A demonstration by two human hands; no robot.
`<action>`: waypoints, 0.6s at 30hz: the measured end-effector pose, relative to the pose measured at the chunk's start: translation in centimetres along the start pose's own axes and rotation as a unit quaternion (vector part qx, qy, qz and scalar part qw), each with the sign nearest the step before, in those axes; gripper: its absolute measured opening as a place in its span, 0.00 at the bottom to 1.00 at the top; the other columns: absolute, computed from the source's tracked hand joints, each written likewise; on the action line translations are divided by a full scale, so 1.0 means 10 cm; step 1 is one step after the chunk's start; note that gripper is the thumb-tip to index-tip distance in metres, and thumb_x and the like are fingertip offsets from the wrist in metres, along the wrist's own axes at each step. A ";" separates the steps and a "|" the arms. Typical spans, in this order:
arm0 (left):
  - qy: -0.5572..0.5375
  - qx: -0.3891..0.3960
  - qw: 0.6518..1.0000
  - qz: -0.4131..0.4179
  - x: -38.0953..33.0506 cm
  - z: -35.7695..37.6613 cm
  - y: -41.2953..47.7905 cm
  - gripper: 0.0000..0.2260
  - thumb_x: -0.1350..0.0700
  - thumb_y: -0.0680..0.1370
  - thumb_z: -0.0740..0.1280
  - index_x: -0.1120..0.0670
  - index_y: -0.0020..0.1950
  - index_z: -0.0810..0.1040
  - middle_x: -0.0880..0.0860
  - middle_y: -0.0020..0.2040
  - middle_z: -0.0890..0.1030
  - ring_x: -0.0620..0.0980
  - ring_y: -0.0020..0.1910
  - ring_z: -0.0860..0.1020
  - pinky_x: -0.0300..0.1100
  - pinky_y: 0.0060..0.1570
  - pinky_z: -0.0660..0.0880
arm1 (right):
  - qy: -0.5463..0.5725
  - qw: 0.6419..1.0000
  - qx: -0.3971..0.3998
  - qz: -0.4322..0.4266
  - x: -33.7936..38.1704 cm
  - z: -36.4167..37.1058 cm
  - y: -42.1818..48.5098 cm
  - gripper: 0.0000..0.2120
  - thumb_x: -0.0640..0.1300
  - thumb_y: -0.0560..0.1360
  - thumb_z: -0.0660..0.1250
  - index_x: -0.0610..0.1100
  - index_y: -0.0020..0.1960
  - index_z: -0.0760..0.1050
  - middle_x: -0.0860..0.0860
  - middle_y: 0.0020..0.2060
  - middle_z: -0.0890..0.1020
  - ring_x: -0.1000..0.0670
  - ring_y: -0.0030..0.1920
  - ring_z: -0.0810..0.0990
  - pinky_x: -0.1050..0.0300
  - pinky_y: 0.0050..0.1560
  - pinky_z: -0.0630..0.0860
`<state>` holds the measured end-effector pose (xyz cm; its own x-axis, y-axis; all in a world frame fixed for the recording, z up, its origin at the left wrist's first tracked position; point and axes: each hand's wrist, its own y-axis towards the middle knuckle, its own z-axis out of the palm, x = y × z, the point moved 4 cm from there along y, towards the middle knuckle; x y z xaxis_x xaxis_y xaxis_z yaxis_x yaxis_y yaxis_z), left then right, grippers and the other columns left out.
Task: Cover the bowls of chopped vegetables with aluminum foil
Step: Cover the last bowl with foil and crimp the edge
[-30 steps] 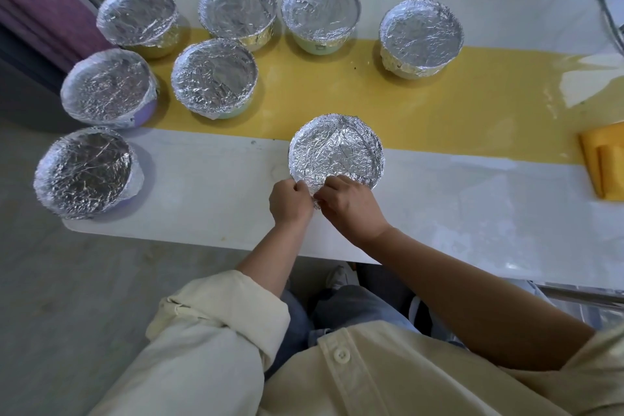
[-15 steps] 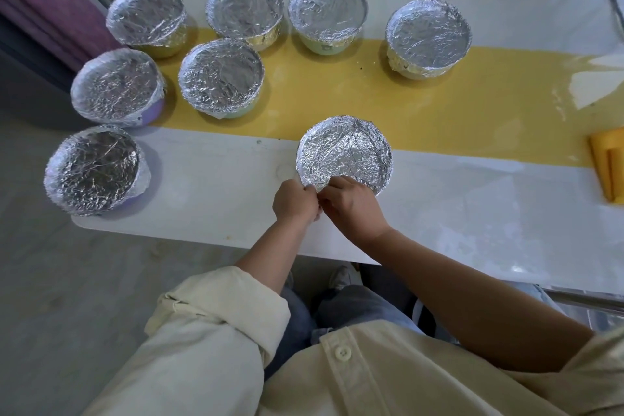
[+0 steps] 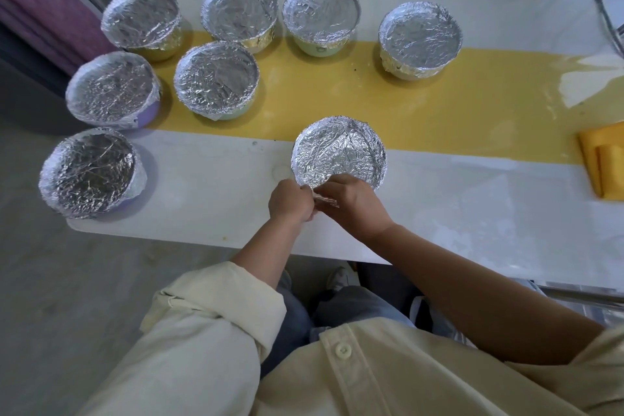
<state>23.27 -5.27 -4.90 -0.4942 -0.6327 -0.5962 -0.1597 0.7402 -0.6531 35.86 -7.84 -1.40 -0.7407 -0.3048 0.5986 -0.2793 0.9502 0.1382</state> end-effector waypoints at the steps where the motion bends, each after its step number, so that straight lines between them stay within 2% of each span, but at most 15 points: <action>1: 0.011 0.002 1.000 0.007 0.00 -0.02 0.01 0.11 0.60 0.79 0.60 0.66 0.46 0.79 0.62 0.37 0.84 0.61 0.37 0.85 0.57 0.46 0.83 | -0.009 1.000 0.007 -0.014 -0.01 -0.02 -0.03 0.08 0.42 0.68 0.75 0.39 0.42 0.81 0.45 0.35 0.78 0.42 0.36 0.77 0.54 0.32 0.73; 3: 0.029 0.010 0.999 0.021 -0.01 -0.05 0.05 0.13 0.59 0.78 0.59 0.65 0.43 0.80 0.61 0.36 0.84 0.60 0.37 0.85 0.57 0.46 0.83 | -0.038 0.999 0.015 -0.035 -0.04 -0.08 -0.10 0.12 0.40 0.63 0.80 0.39 0.42 0.80 0.45 0.37 0.78 0.42 0.38 0.77 0.54 0.34 0.74; 5: 0.041 0.012 0.999 0.029 -0.01 -0.09 0.08 0.15 0.58 0.79 0.59 0.65 0.41 0.80 0.59 0.34 0.84 0.60 0.37 0.85 0.57 0.45 0.83 | -0.062 0.997 0.015 -0.044 -0.09 -0.12 -0.15 0.12 0.39 0.62 0.81 0.40 0.40 0.79 0.46 0.36 0.78 0.42 0.38 0.77 0.53 0.33 0.75; 9: 0.008 -0.005 1.000 0.030 -0.04 -0.11 0.00 0.17 0.54 0.80 0.60 0.65 0.42 0.80 0.59 0.34 0.84 0.59 0.35 0.85 0.57 0.44 0.83 | -0.091 0.994 0.004 -0.052 -0.11 -0.08 -0.15 0.07 0.35 0.65 0.76 0.41 0.36 0.78 0.47 0.33 0.78 0.42 0.35 0.77 0.51 0.30 0.75; 12: -0.023 -0.023 0.999 0.012 0.03 -0.02 -0.11 0.20 0.45 0.75 0.64 0.61 0.37 0.80 0.60 0.35 0.84 0.60 0.36 0.85 0.55 0.47 0.82 | -0.096 0.994 0.003 -0.058 -0.08 -0.03 -0.14 0.05 0.34 0.67 0.73 0.40 0.35 0.78 0.46 0.32 0.77 0.42 0.34 0.76 0.53 0.29 0.74; 14: -0.038 -0.016 0.999 0.003 0.10 0.07 -0.13 0.18 0.47 0.73 0.64 0.61 0.38 0.80 0.60 0.36 0.84 0.62 0.39 0.84 0.58 0.48 0.82 | -0.103 0.993 0.001 -0.060 -0.07 -0.01 -0.14 0.05 0.35 0.68 0.71 0.40 0.35 0.77 0.46 0.32 0.76 0.42 0.33 0.76 0.52 0.29 0.73; 18: -0.045 -0.008 0.999 -0.010 0.12 0.13 -0.08 0.13 0.56 0.77 0.61 0.64 0.45 0.80 0.60 0.37 0.84 0.61 0.40 0.85 0.58 0.48 0.82 | -0.106 0.993 0.001 -0.052 -0.05 0.02 -0.12 0.04 0.35 0.67 0.70 0.40 0.34 0.77 0.46 0.31 0.76 0.42 0.33 0.76 0.52 0.28 0.73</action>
<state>23.90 -6.91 -5.68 -0.4126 -0.6652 -0.6223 -0.1838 0.7299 -0.6583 36.46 -8.79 -2.03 -0.8196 -0.4082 0.4020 -0.3617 0.9128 0.1894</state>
